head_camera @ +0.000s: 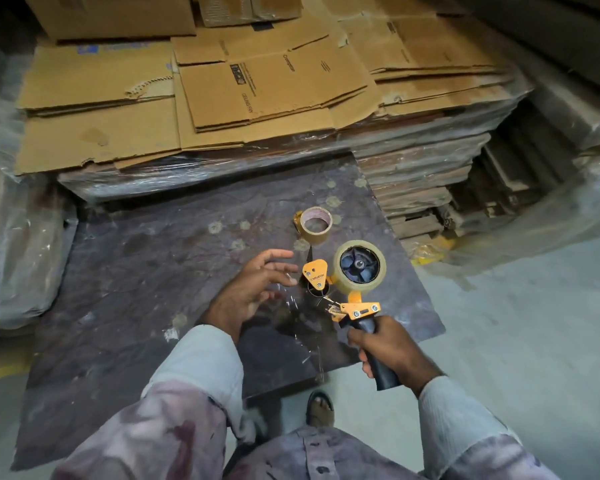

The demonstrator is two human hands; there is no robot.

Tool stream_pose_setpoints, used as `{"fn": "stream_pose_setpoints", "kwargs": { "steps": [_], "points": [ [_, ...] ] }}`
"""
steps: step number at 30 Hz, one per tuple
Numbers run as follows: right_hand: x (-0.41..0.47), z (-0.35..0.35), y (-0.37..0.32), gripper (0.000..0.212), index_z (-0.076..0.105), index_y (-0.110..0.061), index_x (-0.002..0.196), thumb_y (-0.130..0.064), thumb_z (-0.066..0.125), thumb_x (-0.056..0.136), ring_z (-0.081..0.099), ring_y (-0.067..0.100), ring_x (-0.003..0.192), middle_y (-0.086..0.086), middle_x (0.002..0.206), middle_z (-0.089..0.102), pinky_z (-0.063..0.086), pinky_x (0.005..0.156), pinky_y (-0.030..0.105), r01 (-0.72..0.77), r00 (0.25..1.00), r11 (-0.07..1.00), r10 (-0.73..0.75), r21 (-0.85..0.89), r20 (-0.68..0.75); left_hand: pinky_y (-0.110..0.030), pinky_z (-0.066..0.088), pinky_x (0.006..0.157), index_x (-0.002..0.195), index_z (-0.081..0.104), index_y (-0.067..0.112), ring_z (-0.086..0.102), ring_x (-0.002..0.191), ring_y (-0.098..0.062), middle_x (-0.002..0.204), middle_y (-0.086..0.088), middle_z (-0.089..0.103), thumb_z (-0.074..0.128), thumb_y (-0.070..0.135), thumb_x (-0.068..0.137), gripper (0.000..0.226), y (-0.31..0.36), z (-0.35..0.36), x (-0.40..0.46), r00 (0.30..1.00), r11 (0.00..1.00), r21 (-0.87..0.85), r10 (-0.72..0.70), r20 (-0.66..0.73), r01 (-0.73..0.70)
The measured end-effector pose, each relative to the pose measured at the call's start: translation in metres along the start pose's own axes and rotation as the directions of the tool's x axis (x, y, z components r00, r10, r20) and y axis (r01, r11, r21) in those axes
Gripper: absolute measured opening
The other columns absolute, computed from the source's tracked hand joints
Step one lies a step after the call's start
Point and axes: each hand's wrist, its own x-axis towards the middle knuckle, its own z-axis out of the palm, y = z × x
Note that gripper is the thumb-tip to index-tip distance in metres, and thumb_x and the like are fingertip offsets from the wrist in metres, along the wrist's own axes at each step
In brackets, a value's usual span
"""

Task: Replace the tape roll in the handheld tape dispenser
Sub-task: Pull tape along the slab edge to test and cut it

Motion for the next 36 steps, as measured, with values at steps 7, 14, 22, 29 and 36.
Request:
{"fn": "stream_pose_setpoints", "kwargs": {
  "steps": [7,14,22,29,36],
  "points": [
    [0.016,-0.012,0.015,0.015,0.062,0.001,0.076,-0.010,0.067,0.084,0.061,0.034,0.050,0.018,0.058,0.064,0.052,0.053,0.040,0.025,0.997,1.000,-0.025,0.010,-0.068,-0.026,0.047,0.060,0.100,0.065,0.019,0.061,0.069,-0.016,0.087,-0.004,0.075,0.056,0.007,0.093,0.017,-0.015,-0.007,0.013,0.938,0.962,-0.263,-0.024,-0.347,-0.073],
    [0.051,-0.003,0.020,0.020,0.069,0.005,0.080,-0.013,0.065,0.087,0.061,0.029,0.047,0.016,0.057,0.063,0.050,0.047,0.029,-0.064,0.996,0.998,0.064,0.001,-0.058,-0.027,0.044,0.060,0.097,0.063,0.018,0.059,0.063,-0.014,0.086,-0.004,0.073,0.058,0.016,0.096,0.006,-0.047,0.012,0.002,0.958,0.989,-0.105,-0.124,-0.259,0.099],
    [0.087,-0.008,0.037,0.019,0.065,-0.003,0.075,-0.017,0.068,0.087,0.060,0.028,0.046,0.014,0.056,0.063,0.051,0.050,0.032,-0.130,0.987,0.990,0.135,0.061,-0.084,-0.025,0.044,0.058,0.095,0.066,0.021,0.059,0.063,-0.010,0.090,-0.003,0.076,0.059,0.020,0.097,0.007,-0.076,0.014,-0.008,0.952,0.986,-0.022,-0.166,-0.258,0.166],
    [0.104,-0.021,0.039,0.019,0.065,-0.002,0.076,-0.013,0.065,0.092,0.057,0.027,0.046,0.015,0.057,0.061,0.049,0.050,0.032,-0.183,0.982,0.979,0.186,0.086,-0.040,-0.023,0.037,0.051,0.092,0.066,0.019,0.054,0.059,-0.011,0.086,-0.006,0.073,0.057,0.016,0.096,0.010,-0.078,0.020,0.004,0.945,0.978,-0.026,-0.205,-0.256,0.205],
    [0.124,-0.023,0.041,0.032,0.073,-0.005,0.084,-0.037,0.075,0.084,0.069,0.025,0.051,0.010,0.062,0.073,0.054,0.055,0.030,-0.116,0.983,0.976,0.086,-0.186,-0.163,-0.020,0.036,0.050,0.098,0.066,0.015,0.053,0.062,-0.011,0.086,-0.003,0.069,0.058,0.015,0.094,0.009,-0.086,0.038,0.021,0.952,0.960,0.173,-0.172,-0.255,0.220]
  ]
}}
